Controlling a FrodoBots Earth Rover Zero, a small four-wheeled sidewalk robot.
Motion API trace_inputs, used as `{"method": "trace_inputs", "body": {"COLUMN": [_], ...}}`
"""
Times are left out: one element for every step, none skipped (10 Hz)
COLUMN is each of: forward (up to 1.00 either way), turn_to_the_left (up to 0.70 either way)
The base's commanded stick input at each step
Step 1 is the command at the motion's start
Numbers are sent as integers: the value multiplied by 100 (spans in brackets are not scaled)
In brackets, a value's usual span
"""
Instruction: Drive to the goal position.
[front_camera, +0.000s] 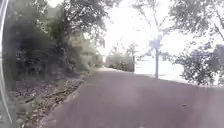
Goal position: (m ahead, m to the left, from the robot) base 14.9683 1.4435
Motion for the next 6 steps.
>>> {"method": "trace_inputs", "body": {"forward": [70, 70, 70, 70, 70, 70], "turn_to_the_left": [1, 1, 1, 1, 1, 1]}}
